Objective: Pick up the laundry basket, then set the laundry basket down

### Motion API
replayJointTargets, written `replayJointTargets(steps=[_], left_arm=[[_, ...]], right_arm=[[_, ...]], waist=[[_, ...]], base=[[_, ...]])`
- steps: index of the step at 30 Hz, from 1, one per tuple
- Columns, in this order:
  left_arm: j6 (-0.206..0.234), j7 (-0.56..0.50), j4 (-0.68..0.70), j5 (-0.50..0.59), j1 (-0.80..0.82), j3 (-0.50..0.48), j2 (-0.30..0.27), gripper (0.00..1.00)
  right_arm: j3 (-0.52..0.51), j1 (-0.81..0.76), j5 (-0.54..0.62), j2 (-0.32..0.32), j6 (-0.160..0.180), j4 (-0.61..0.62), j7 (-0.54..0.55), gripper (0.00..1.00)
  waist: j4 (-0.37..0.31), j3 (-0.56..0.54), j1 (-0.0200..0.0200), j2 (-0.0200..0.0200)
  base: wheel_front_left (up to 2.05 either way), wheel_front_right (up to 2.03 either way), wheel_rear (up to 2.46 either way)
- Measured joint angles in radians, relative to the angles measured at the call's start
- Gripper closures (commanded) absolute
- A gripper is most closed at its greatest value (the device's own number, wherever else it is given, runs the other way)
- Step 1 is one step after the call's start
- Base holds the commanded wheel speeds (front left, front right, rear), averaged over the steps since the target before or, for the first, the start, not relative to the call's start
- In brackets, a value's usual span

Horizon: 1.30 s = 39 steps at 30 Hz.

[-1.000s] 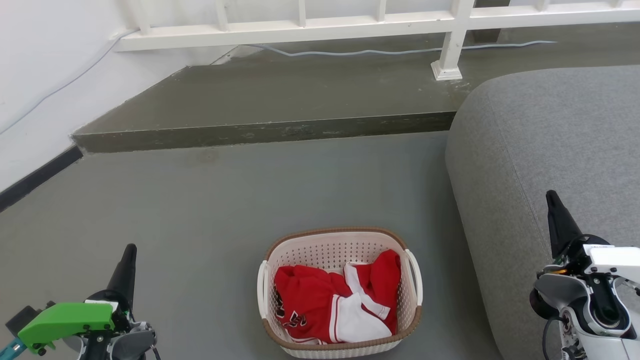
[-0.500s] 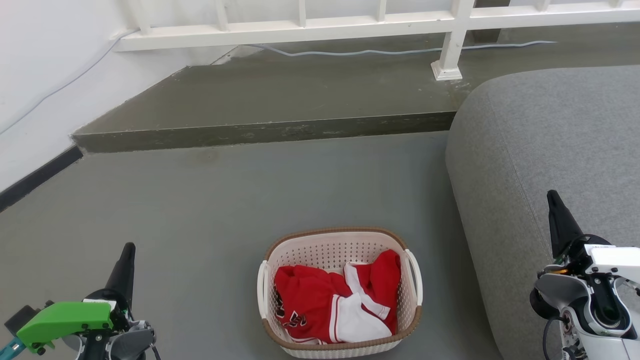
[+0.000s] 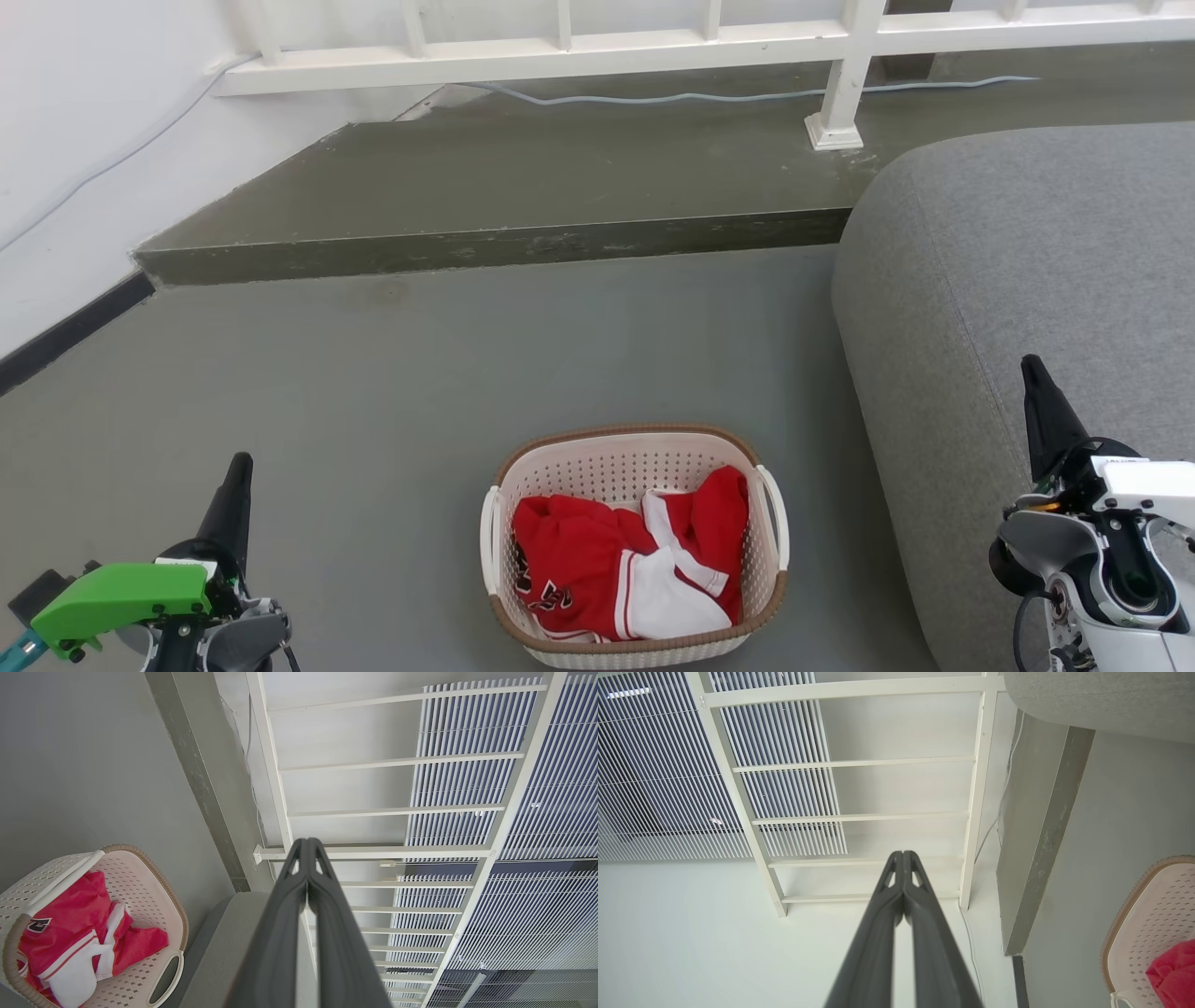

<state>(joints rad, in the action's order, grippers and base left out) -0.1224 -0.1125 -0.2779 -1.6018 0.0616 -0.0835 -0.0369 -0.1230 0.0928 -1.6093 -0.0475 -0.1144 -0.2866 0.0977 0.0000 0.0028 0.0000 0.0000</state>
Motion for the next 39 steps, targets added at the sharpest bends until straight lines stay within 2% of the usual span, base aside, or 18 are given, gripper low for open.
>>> replayJointTargets(steps=[39], left_arm=[[0.000, 0.000, 0.001, 0.000, 0.000, 0.000, 0.000, 1.00]], right_arm=[[-0.001, 0.000, 0.000, 0.001, 0.000, 0.001, 0.000, 1.00]], waist=[[0.000, 0.000, 0.0000, 0.0000]], base=[[0.00, 0.00, 0.00]])
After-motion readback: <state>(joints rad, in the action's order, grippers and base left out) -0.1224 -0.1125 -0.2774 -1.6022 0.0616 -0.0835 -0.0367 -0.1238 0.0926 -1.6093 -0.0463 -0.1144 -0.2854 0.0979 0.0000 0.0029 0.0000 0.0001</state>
